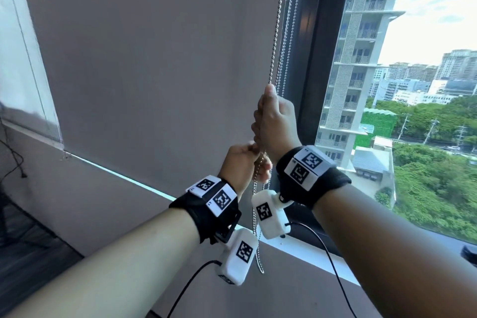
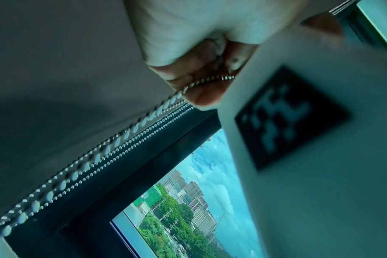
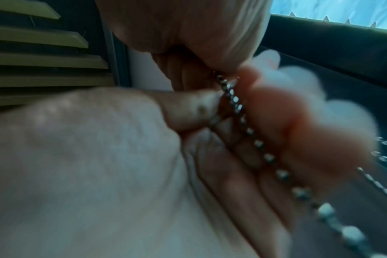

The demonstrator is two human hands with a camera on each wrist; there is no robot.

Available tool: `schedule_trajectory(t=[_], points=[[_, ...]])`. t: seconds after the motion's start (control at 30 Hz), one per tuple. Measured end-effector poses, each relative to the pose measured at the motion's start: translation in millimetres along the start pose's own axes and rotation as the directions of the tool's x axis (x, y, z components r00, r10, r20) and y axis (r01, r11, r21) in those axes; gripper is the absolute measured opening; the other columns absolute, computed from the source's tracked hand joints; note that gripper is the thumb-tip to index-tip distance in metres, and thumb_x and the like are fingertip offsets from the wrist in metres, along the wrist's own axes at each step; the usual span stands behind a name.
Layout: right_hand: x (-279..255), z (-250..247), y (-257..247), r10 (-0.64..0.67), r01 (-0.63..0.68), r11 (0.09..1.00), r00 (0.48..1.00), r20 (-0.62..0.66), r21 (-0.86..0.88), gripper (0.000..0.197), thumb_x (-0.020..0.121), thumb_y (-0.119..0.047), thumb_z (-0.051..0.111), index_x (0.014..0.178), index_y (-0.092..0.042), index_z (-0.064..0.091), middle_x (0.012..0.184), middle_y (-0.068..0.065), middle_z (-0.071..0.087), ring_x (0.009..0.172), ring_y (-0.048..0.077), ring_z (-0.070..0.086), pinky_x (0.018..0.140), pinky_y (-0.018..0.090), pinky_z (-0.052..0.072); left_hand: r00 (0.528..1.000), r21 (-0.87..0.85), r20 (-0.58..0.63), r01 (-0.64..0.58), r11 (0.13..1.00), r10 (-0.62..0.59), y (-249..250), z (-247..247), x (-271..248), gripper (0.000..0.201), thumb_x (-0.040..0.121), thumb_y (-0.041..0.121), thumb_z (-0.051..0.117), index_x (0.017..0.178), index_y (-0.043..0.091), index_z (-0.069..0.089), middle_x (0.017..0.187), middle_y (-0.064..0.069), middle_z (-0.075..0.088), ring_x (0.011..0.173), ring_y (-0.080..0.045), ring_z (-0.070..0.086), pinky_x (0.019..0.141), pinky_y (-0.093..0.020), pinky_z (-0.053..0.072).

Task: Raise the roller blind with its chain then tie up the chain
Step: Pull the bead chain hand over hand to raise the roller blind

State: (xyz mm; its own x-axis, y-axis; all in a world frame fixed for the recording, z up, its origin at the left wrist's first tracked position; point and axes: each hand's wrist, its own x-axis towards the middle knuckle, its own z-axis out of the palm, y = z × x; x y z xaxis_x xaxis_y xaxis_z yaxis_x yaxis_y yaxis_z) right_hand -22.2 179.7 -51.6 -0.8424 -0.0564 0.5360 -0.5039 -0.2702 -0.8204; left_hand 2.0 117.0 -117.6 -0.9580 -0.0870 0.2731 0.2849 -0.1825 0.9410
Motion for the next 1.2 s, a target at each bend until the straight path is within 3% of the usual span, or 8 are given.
schedule_trajectory(t=[0.1,0.3,0.53,0.63,0.8,0.93,1.07,1.2], points=[[-3.7,-9.3,16.5,-0.057,0.056,0.995,0.998,-0.012,-0.078,0.048,0.105,-0.031,0.036,0.058,-0.019,0.03,0.044,-0.008,0.025,0.038,0.009,0.02,0.04,0.019,0.017,0.998,-0.032,-0.035,-0.052,0.998,0.051,7.8,-3.9,6.5,0.024,0.091,0.005,0.036,0.085,0.002,0.06,0.074,-0.012,0.06,0.06,-0.018,0.06,0.059,-0.028,0.052],[-25.8,-21.6,40.7,-0.058,0.063,0.994,0.997,0.056,-0.084,0.053,0.107,-0.026,0.03,0.062,-0.022,0.058,0.036,-0.009,0.046,0.03,0.001,0.038,0.033,0.016,0.03,0.99,-0.048,-0.037,-0.136,0.99,0.134,33.9,-1.2,22.7,0.038,0.099,0.028,0.035,0.099,0.006,0.066,0.106,-0.02,0.07,0.102,-0.028,0.067,0.091,-0.035,0.052],[-36.2,-26.7,64.5,0.021,-0.019,0.995,1.0,0.017,-0.095,0.048,0.105,-0.029,0.035,0.058,-0.019,0.031,0.047,-0.004,0.032,0.038,0.008,0.028,0.037,0.018,0.025,0.979,-0.132,0.034,-0.194,0.972,0.2,59.1,18.4,28.1,0.04,0.101,0.024,0.032,0.094,-0.001,0.062,0.072,-0.016,0.065,0.065,-0.03,0.065,0.069,-0.04,0.056],[-39.4,-28.0,65.9,-0.043,0.046,0.984,0.999,0.022,-0.171,0.049,0.105,-0.028,0.036,0.057,-0.02,0.032,0.047,-0.005,0.034,0.04,0.006,0.03,0.039,0.021,0.026,0.971,-0.071,0.031,-0.235,0.969,0.237,59.5,25.6,28.2,0.035,0.101,0.02,0.034,0.079,0.006,0.058,0.052,0.0,0.042,0.041,-0.013,0.034,0.04,-0.023,0.03],[-41.2,-29.3,69.8,-0.001,0.02,0.986,0.993,0.117,-0.164,0.038,0.102,-0.02,0.042,0.064,-0.015,0.039,0.056,0.0,0.036,0.048,0.008,0.032,0.047,0.027,0.024,0.96,0.06,-0.013,-0.278,0.959,0.279,55.9,24.7,33.2,0.041,0.1,0.013,0.032,0.061,0.015,0.044,0.044,0.005,0.03,0.035,-0.009,0.018,0.037,-0.014,0.016],[-33.4,-31.7,66.7,0.056,-0.032,0.992,0.98,0.191,-0.123,0.011,0.078,-0.014,0.045,0.075,-0.011,0.056,0.062,0.0,0.053,0.057,0.015,0.048,0.053,0.029,0.039,0.964,0.068,-0.035,-0.261,0.963,0.263,58.1,20.7,31.9,0.041,0.099,0.009,0.032,0.06,0.014,0.042,0.047,0.001,0.027,0.034,-0.007,0.016,0.04,-0.013,0.01],[-14.4,-29.4,41.6,-0.048,0.056,0.997,0.985,0.165,-0.045,0.019,0.07,0.007,0.046,0.088,0.014,0.05,0.068,0.007,0.048,0.06,0.011,0.048,0.053,0.023,0.041,0.943,0.182,-0.062,-0.31,0.933,0.326,56.3,21.8,30.0,0.04,0.098,0.011,0.036,0.059,0.016,0.044,0.045,0.004,0.03,0.033,-0.005,0.023,0.036,-0.014,0.02],[2.3,-24.4,5.7,-0.116,0.12,0.992,0.987,0.108,-0.034,0.034,0.068,-0.001,0.045,0.095,0.006,0.063,0.075,0.008,0.058,0.062,0.009,0.056,0.051,0.02,0.045,0.958,0.118,-0.097,-0.258,0.959,0.27,58.6,21.5,26.2,0.033,0.1,0.013,0.038,0.068,0.013,0.049,0.045,0.005,0.033,0.031,-0.004,0.028,0.034,-0.012,0.024]])
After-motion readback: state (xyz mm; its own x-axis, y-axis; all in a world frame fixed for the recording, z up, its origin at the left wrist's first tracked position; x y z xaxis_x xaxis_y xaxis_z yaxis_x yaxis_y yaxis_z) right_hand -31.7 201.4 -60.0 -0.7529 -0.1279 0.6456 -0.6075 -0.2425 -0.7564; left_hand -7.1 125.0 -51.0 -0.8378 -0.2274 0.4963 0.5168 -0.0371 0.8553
